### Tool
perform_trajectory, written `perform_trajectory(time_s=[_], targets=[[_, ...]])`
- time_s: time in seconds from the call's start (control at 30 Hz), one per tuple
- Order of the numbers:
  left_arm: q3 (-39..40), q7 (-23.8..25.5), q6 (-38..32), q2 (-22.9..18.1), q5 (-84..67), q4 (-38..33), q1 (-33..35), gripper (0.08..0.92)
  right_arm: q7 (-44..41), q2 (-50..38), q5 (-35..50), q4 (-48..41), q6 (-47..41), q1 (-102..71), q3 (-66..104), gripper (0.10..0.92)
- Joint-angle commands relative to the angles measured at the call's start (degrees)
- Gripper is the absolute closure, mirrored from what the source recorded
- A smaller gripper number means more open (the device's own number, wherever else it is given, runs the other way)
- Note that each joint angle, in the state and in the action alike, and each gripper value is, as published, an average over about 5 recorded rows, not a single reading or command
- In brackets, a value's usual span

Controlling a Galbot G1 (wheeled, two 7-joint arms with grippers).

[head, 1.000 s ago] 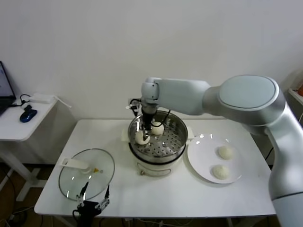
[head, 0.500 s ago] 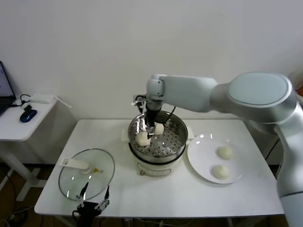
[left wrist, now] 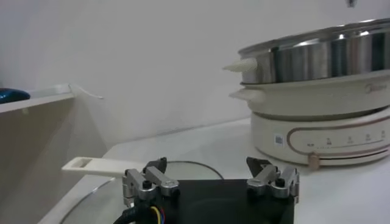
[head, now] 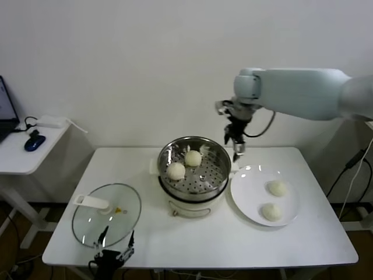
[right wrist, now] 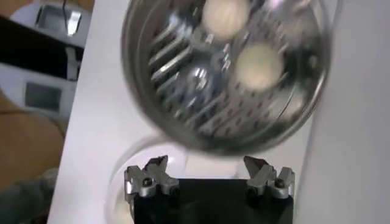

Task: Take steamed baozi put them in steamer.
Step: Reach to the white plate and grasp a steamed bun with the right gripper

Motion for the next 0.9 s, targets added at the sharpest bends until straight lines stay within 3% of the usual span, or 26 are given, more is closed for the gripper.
perform_trajectory(time_s=[0.03,0.9], targets=[[0.0,-0.1,-0.2,-0.5,0.4,0.4,0.1,0.177,2.3,-17.7,-13.7,8.0,2.2,-6.5,-1.5,0.203],[-0.4,-0.5,-0.3,-1.1,1.5,2.1,0.3,0.177,5.1,-18.9,-22.8,0.6,1.6,-29.4,14.5,0.203]])
